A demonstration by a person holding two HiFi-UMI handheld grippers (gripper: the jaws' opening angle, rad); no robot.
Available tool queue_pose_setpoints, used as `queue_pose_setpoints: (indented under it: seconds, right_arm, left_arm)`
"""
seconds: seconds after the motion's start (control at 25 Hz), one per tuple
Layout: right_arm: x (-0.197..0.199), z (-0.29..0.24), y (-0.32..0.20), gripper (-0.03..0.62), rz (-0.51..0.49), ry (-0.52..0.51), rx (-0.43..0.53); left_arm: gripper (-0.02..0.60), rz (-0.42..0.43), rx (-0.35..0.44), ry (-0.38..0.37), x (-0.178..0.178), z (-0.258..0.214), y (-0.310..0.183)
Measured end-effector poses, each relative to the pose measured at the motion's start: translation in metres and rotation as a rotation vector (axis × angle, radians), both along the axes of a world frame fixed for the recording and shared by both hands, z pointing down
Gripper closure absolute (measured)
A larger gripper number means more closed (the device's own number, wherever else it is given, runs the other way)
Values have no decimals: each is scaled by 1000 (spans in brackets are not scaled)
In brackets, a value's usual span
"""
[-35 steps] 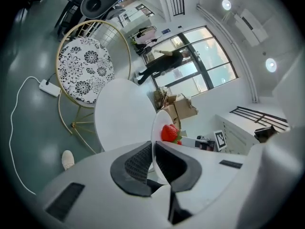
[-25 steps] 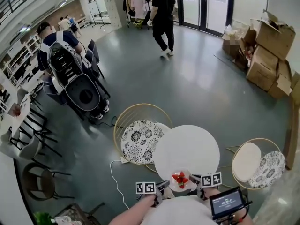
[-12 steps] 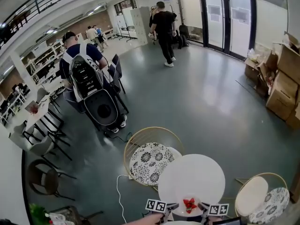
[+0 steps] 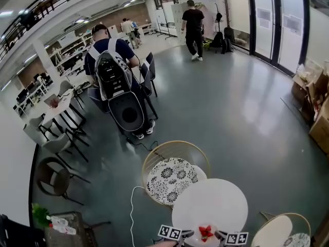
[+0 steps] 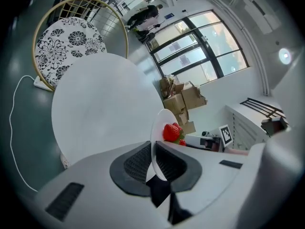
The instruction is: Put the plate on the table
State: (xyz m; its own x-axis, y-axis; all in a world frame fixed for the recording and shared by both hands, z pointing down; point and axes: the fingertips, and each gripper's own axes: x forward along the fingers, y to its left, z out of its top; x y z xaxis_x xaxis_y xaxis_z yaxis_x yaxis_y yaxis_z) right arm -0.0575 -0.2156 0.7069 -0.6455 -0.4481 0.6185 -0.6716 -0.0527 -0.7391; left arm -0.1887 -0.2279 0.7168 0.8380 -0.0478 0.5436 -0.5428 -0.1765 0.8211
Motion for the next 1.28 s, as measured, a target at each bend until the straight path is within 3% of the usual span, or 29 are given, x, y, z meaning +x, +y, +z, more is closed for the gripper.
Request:
queue_pose_setpoints:
  seconds: [0.44,0.68,0.8,0.92,1.28]
  right_arm:
    - [15,20,-32,562,-82,1,-44]
    - [51,46,-66,562,-123,47,23]
    - [53,54,-67,562,-130,48,21]
    - [44,47,-96,562,-134,41,24]
    - [70,56,-125,560,-95,59,29]
  left_arm:
    - [569,-61,-13,-38,17,22,-30]
    - [569,-81,9,-70,40,36,-49]
    - [569,-70,-3,-105,43,43,-49]
    - [568,-72,12,-143,43,40,-79]
    - [561,0,43,-204,76,53,-112]
